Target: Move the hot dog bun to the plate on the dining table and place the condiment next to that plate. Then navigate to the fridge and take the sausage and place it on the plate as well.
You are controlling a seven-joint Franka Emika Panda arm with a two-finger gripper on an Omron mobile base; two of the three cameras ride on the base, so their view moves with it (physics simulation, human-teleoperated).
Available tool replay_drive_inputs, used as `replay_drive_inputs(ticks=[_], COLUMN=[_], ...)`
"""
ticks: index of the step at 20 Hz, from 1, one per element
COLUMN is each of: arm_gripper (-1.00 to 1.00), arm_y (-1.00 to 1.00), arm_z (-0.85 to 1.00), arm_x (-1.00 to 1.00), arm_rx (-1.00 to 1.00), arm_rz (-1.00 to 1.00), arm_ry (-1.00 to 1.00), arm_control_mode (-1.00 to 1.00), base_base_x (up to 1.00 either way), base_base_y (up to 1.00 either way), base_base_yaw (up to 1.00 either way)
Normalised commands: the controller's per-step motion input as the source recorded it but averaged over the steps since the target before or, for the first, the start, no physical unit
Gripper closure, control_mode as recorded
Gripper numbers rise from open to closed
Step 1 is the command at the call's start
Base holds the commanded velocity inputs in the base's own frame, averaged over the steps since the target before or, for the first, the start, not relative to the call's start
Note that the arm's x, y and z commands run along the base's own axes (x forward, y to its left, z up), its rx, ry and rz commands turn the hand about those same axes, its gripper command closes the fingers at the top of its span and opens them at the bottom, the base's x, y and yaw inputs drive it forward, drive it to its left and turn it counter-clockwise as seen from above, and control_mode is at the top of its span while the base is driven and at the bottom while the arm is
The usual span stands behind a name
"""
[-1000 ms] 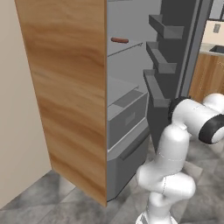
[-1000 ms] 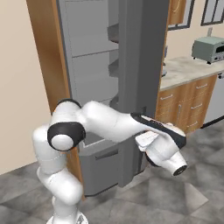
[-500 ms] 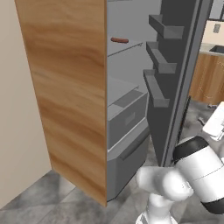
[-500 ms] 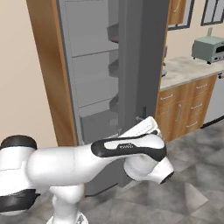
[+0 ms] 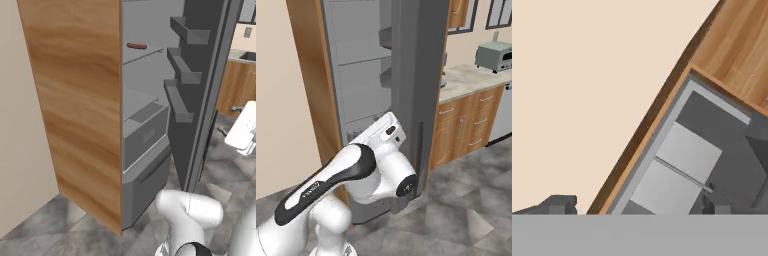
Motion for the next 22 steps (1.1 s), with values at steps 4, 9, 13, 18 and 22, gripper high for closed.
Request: replay_drive_inputs(ticks=[4,9,13,18,22], arm_gripper=[-1.00,-1.00,-1.00,-1.00,-1.00], arm_y=[0.89,0.28,0.34,0.22,-0.02], arm_z=[0.64,0.00,-0.09,-0.14,-0.42], arm_x=[-0.21,0.31,0.72,0.98,0.79], arm_rx=[-0.12,-0.17,-0.20,-0.22,-0.15], arm_rz=[-0.39,-0.62,-0.55,-0.35,-0.23], arm_ry=[0.51,0.76,0.72,0.50,0.44], arm_control_mode=[-1.00,-1.00,-1.00,-1.00,-1.00], base_base_x=[0.00,0.00,0.00,0.00,0.00], base_base_y=[0.00,0.00,0.00,0.00,0.00], base_base_yaw=[0.00,0.00,0.00,0.00,0.00])
